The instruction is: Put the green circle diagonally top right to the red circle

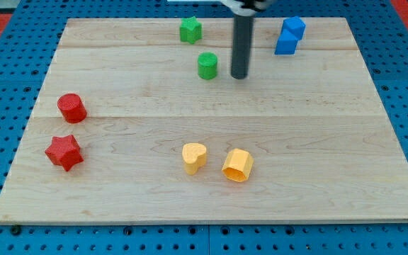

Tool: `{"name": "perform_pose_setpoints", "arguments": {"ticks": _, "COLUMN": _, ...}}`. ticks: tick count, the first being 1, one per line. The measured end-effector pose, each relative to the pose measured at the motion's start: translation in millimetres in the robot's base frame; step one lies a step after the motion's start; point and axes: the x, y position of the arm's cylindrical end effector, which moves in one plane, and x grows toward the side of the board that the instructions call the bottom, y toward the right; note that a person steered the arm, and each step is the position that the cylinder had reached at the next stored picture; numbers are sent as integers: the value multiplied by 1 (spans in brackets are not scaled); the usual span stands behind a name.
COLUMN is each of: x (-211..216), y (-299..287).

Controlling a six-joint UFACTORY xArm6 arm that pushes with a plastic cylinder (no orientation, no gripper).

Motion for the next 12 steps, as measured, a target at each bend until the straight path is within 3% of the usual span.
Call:
{"name": "perform_pose_setpoints", "arguments": {"ticks": 1, "x": -7, "y": -67}}
{"name": "perform_pose_setpoints", "arguments": {"ticks": 2, "x": -72, "y": -97}}
{"name": "perform_pose_setpoints", "arguments": {"ticks": 3, "x": -90, "y": -111}}
{"name": "perform_pose_setpoints", "arguments": {"ticks": 4, "x": -58, "y": -107}}
{"name": "perform_pose_setpoints", "arguments": {"ticks": 5, "x": -53, "y": -107}}
{"name": "perform_pose_setpoints", "arguments": {"ticks": 9, "x": -98, "y": -127}}
{"name": "perform_pose_setpoints", "arguments": {"ticks": 11, "x": -9, "y": -305}}
{"name": "perform_pose_setpoints", "arguments": {"ticks": 12, "x": 35, "y": -315}}
